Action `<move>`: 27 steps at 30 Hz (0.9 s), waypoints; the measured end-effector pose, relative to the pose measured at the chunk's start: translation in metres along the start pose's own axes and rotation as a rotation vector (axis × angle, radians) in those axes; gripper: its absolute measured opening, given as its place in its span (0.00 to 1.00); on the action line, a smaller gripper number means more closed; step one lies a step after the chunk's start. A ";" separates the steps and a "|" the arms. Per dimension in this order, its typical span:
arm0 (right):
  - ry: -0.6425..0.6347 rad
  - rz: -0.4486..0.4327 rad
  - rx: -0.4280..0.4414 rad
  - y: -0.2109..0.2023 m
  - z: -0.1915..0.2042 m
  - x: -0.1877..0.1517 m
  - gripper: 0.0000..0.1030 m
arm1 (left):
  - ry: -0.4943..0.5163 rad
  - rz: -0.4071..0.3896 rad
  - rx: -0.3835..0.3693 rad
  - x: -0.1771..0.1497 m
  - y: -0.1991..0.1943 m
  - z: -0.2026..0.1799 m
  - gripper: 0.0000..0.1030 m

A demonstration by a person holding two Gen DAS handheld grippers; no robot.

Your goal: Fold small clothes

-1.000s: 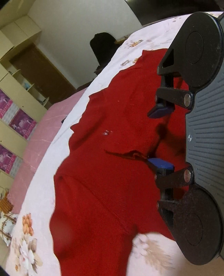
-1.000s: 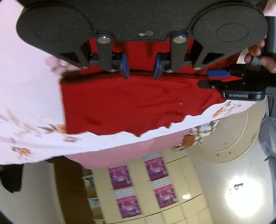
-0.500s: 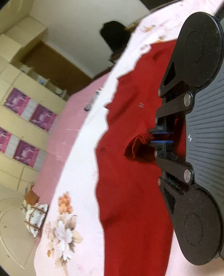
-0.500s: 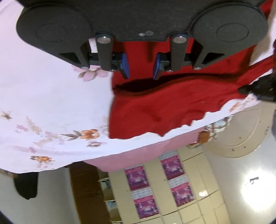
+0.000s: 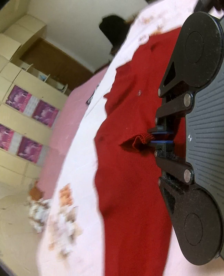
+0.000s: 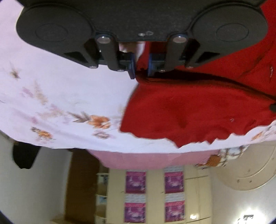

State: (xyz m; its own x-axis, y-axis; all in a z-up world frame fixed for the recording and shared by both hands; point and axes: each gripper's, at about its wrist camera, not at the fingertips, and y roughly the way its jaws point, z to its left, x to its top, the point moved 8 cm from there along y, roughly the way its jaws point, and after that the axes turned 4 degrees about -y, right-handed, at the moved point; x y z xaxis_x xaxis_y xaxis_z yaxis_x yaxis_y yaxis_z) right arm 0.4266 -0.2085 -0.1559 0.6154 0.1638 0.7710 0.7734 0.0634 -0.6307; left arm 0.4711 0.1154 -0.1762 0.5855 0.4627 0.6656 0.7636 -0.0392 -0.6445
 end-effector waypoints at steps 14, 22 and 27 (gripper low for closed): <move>0.056 -0.096 0.089 -0.021 -0.004 0.020 0.18 | 0.188 -0.063 -0.042 0.000 -0.017 -0.044 0.11; -0.019 -0.051 0.075 0.004 -0.003 0.018 0.19 | 0.224 -0.067 -0.017 -0.002 0.009 -0.050 0.51; 0.032 -0.094 0.076 0.045 -0.014 0.057 0.19 | 0.283 -0.018 -0.037 0.016 0.044 -0.067 0.51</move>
State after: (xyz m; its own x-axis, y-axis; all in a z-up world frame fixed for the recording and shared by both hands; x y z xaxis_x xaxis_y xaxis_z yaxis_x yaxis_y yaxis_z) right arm 0.4986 -0.2097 -0.1396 0.5463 0.1218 0.8287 0.8148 0.1520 -0.5595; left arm 0.5323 0.0619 -0.1681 0.6206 0.1986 0.7586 0.7809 -0.0678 -0.6210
